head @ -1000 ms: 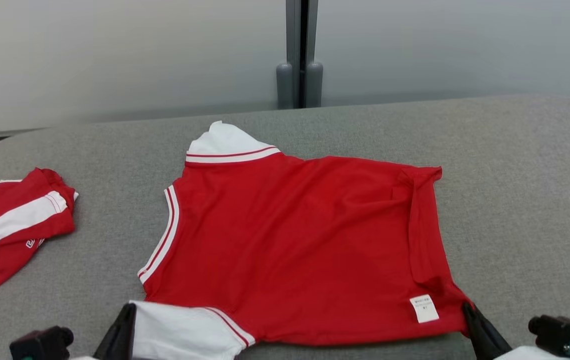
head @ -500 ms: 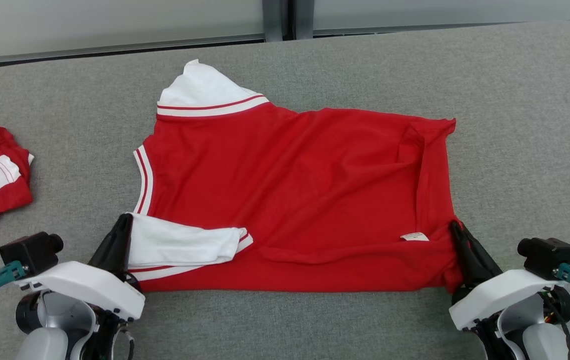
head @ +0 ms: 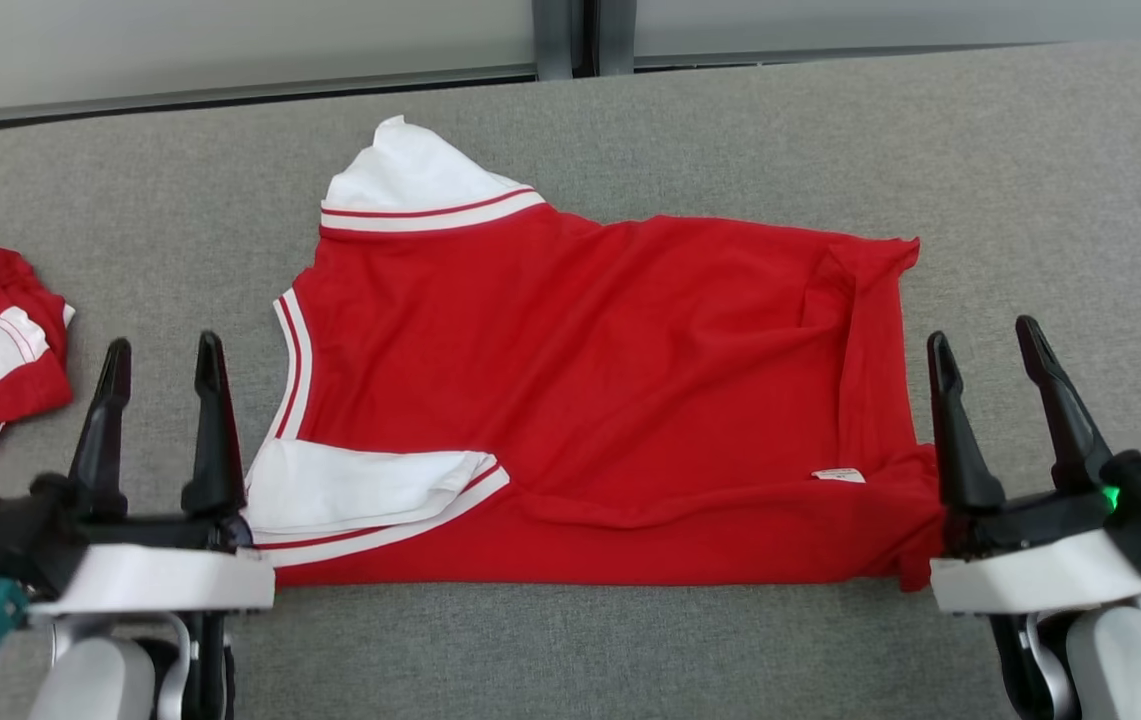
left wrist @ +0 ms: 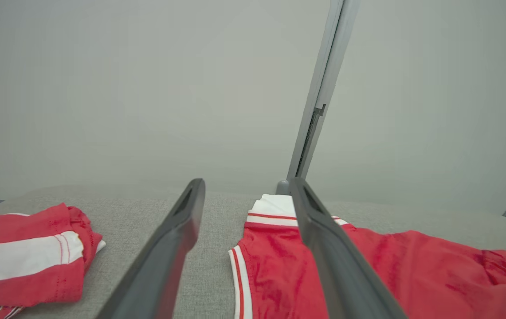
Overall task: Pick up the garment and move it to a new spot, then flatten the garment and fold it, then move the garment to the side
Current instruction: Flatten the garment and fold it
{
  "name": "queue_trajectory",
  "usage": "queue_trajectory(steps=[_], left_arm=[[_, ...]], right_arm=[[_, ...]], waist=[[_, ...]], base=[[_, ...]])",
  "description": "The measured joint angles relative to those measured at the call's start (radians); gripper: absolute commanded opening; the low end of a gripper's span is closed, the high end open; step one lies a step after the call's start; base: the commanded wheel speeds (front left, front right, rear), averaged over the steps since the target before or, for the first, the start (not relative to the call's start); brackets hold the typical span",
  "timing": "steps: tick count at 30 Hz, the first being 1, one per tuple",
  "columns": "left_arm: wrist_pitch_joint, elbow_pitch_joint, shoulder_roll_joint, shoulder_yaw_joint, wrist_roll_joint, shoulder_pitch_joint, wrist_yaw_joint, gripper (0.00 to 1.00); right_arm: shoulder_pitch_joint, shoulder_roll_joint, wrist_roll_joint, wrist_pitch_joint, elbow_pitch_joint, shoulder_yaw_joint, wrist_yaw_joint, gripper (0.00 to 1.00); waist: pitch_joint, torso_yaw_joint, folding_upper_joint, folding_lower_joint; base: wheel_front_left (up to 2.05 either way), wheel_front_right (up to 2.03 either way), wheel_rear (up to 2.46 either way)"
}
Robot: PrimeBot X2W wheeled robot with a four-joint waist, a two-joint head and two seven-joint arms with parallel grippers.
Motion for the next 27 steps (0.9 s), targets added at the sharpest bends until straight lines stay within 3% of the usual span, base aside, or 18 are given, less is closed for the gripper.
queue_trajectory(steps=[6, 12, 27], left_arm=[[-0.016, -0.036, -0.009, 0.001, 0.116, 0.122, 0.025, 1.0], [-0.017, -0.047, -0.029, 0.029, 0.139, 0.241, 0.007, 1.0], [0.006, 0.041, -0.055, 0.025, 0.145, 0.235, -0.044, 1.0]], right_arm=[[0.097, 0.008, -0.056, -0.01, -0.029, 0.005, 0.0, 1.0], [0.179, 0.019, -0.059, -0.01, -0.03, 0.024, 0.0, 1.0], [0.182, 0.027, -0.027, 0.01, 0.001, 0.027, 0.0, 1.0]], waist=[[-0.047, -0.005, 0.0, 0.0], [-0.092, -0.013, 0.0, 0.0], [-0.102, -0.012, 0.0, 0.0]], base=[[0.0, 0.0, 0.0], [0.0, 0.0, 0.0], [0.0, 0.0, 0.0]])
